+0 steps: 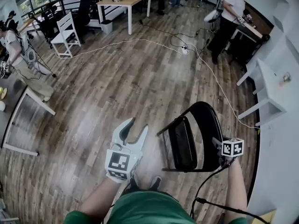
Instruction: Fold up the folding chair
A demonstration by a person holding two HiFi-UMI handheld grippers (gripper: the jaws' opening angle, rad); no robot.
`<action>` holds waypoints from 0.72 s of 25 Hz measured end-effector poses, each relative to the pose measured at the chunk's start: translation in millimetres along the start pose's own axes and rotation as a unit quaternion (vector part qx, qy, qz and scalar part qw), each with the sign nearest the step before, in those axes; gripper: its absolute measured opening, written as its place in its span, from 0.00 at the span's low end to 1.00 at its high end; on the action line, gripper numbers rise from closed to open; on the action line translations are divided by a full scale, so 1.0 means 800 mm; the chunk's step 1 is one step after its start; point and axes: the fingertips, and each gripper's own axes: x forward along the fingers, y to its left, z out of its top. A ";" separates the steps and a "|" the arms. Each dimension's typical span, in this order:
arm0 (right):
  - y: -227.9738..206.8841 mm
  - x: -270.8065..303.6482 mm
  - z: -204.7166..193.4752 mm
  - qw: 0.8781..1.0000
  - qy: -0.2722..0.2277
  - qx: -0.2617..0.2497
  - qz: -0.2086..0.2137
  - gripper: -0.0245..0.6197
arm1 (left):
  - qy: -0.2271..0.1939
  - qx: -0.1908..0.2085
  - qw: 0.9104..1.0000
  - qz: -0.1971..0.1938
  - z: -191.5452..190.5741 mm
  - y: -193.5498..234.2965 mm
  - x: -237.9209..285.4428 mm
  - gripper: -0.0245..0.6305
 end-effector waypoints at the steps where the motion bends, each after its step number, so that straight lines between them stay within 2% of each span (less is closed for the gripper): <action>1: 0.000 0.001 -0.001 1.000 0.000 -0.001 0.000 0.20 | 0.000 0.002 1.000 0.001 0.000 0.001 -0.001 0.34; 18: 0.001 0.002 0.000 1.000 0.003 -0.003 0.000 0.20 | -0.001 0.006 1.000 0.006 0.002 0.005 -0.010 0.34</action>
